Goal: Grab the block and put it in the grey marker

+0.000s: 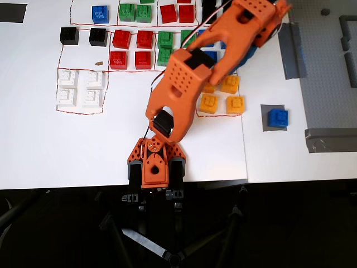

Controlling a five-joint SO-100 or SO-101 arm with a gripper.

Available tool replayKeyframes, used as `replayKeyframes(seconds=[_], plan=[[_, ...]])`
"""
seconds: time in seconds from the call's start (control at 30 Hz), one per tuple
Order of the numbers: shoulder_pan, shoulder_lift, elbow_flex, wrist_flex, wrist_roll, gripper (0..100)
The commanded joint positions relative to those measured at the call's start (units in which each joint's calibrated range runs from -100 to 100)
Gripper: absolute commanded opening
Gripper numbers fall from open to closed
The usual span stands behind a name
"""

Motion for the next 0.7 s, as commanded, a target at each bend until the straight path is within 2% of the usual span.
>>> replayKeyframes(seconds=[0.0, 0.33, 0.67], plan=[[-7.92, -9.94, -0.02, 0.95, -3.96, 0], [-29.88, -17.11, 3.89, 0.95, -9.62, 0], [-38.04, -19.52, 5.88, 0.54, -11.92, 0]])
